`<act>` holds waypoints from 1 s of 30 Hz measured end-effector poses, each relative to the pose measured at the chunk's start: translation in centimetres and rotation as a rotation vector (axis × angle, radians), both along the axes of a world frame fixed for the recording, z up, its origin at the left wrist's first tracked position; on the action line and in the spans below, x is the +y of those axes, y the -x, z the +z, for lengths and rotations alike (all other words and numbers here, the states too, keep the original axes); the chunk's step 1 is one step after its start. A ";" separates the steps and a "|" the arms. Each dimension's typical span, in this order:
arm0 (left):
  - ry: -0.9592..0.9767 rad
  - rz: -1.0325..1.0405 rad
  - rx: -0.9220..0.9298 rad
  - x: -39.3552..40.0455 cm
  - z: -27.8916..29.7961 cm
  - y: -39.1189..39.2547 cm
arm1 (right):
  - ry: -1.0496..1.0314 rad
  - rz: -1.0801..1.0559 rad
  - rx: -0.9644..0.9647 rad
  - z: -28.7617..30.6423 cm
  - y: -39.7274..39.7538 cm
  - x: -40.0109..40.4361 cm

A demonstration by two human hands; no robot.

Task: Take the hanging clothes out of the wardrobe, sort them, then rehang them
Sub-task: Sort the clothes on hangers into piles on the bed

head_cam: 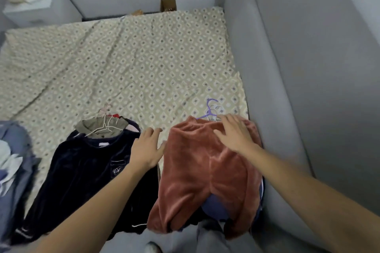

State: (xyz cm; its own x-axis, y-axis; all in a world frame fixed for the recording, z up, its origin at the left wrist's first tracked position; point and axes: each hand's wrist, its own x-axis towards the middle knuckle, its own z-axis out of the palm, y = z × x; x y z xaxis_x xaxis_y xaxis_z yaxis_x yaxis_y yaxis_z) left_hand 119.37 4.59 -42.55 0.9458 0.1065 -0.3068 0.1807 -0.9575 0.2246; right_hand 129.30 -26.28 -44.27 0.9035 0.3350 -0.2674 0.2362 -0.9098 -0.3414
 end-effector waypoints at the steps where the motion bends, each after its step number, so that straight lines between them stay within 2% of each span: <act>1: -0.024 0.011 0.000 1.0 0.4 0.8 | -0.031 0.036 0.003 0.2 0.0 1.6; 6: -0.109 0.112 0.032 6.7 3.3 4.5 | -0.154 0.147 0.009 2.3 0.8 10.2; 14: -0.123 0.287 0.047 18.8 3.0 12.5 | -0.129 0.353 0.045 1.7 5.6 24.0; 18: -0.090 0.353 0.050 26.1 0.6 15.4 | -0.079 0.370 0.103 -0.3 7.5 31.2; 22: -0.055 0.309 0.093 34.7 -2.6 16.0 | -0.027 0.306 0.174 -3.8 8.5 38.2; 30: -0.020 0.169 0.169 50.7 -12.1 9.0 | 0.061 0.111 0.326 -14.5 4.3 47.5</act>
